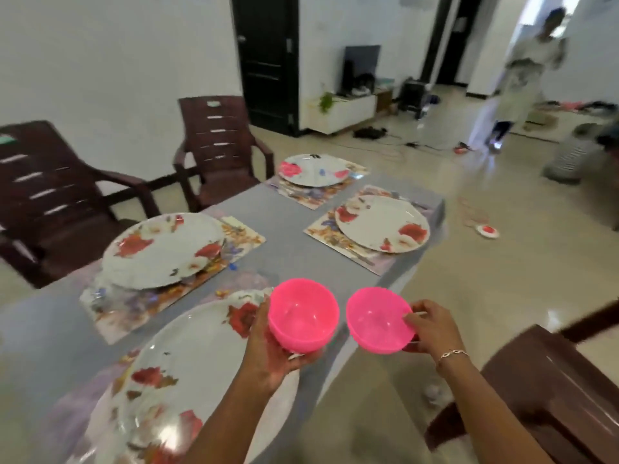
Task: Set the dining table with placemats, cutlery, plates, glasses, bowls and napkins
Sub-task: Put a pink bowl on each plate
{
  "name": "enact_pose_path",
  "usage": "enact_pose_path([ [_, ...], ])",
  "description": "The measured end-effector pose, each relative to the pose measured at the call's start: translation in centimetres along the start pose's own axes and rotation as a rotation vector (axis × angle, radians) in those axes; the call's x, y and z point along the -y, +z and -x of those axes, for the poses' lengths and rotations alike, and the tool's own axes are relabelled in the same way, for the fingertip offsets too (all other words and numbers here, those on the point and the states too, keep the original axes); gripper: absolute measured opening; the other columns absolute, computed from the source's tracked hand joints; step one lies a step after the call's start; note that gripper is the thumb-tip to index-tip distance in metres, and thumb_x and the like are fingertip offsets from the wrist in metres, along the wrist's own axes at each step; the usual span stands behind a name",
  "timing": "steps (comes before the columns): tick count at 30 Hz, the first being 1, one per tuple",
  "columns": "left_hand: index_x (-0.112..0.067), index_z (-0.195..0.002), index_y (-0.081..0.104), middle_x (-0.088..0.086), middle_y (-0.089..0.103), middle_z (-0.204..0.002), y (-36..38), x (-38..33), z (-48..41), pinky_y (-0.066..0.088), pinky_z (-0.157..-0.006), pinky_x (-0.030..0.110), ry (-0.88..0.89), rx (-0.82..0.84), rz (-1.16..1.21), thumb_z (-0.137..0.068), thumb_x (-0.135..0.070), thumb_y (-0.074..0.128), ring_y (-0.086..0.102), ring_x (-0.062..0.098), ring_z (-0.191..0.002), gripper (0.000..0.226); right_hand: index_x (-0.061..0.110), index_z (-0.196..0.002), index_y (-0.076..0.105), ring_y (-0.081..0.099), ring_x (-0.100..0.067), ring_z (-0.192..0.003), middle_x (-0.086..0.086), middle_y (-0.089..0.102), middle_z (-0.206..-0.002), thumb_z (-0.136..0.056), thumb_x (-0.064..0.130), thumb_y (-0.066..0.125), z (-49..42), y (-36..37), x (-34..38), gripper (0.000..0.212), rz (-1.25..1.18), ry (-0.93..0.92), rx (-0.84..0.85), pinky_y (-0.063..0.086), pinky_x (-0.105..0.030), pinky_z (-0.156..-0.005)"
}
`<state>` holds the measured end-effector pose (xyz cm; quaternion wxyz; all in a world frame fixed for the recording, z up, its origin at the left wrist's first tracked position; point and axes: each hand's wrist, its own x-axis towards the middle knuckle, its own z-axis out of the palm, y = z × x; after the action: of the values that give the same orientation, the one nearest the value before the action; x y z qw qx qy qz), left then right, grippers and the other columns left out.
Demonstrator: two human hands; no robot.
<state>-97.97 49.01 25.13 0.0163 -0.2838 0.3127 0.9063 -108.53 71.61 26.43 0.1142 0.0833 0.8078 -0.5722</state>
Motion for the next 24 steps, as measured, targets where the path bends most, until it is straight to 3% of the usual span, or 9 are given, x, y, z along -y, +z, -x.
enact_pose_path([
  [4, -0.018, -0.127, 0.053, 0.021, 0.057, -0.124, -1.7, -1.4, 1.0, 0.055, -0.070, 0.054, 0.121, -0.106, 0.112, -0.076, -0.061, 0.054, 0.055, 0.045, -0.112, 0.066, 0.007, -0.083, 0.056, 0.058, -0.027, -0.063, -0.017, 0.057, -0.085, -0.084, -0.002, 0.055, -2.6, 3.3, 1.6, 0.009, 0.076, -0.040, 0.170, 0.055, -0.032, -0.045],
  [7, -0.017, -0.126, 0.053, 0.022, 0.057, -0.123, -3.5, -2.5, 2.1, 0.056, -0.067, 0.053, 0.193, -0.195, 0.171, -0.069, -0.062, 0.056, 0.055, 0.045, -0.110, 0.072, 0.004, -0.087, 0.056, 0.060, -0.033, -0.066, -0.019, 0.059, -0.087, -0.084, -0.003, 0.054, -4.1, 6.2, 2.8, 0.008, 0.112, -0.045, 0.253, 0.056, -0.038, -0.051],
  [14, -0.016, -0.133, 0.048, 0.022, 0.053, -0.128, -7.9, -5.1, 2.3, 0.056, -0.062, 0.053, 0.313, -0.335, 0.301, -0.081, -0.059, 0.051, 0.055, 0.044, -0.107, 0.068, 0.005, -0.097, 0.056, 0.064, -0.040, -0.080, -0.020, 0.060, -0.093, -0.086, -0.001, 0.055, -6.7, 12.2, 5.1, 0.012, 0.194, -0.102, 0.361, 0.058, -0.041, -0.058],
  [18, -0.017, -0.134, 0.047, 0.021, 0.054, -0.129, -9.2, -6.3, 2.6, 0.056, -0.063, 0.054, 0.376, -0.379, 0.389, -0.073, -0.059, 0.056, 0.056, 0.042, -0.107, 0.074, 0.004, -0.093, 0.056, 0.063, -0.035, -0.072, -0.014, 0.059, -0.083, -0.085, -0.001, 0.055, -6.7, 16.1, 5.9, 0.010, 0.281, -0.137, 0.468, 0.058, -0.042, -0.058],
  [24, -0.017, -0.132, 0.049, 0.019, 0.059, -0.117, -11.4, -7.7, 3.4, 0.057, -0.060, 0.053, 0.467, -0.438, 0.463, -0.081, -0.061, 0.048, 0.059, 0.039, -0.099, 0.067, 0.014, -0.075, 0.054, 0.064, -0.033, -0.061, -0.012, 0.059, -0.078, -0.082, -0.002, 0.055, -5.4, 22.4, 5.4, 0.017, 0.388, -0.147, 0.642, 0.057, -0.042, -0.051],
])
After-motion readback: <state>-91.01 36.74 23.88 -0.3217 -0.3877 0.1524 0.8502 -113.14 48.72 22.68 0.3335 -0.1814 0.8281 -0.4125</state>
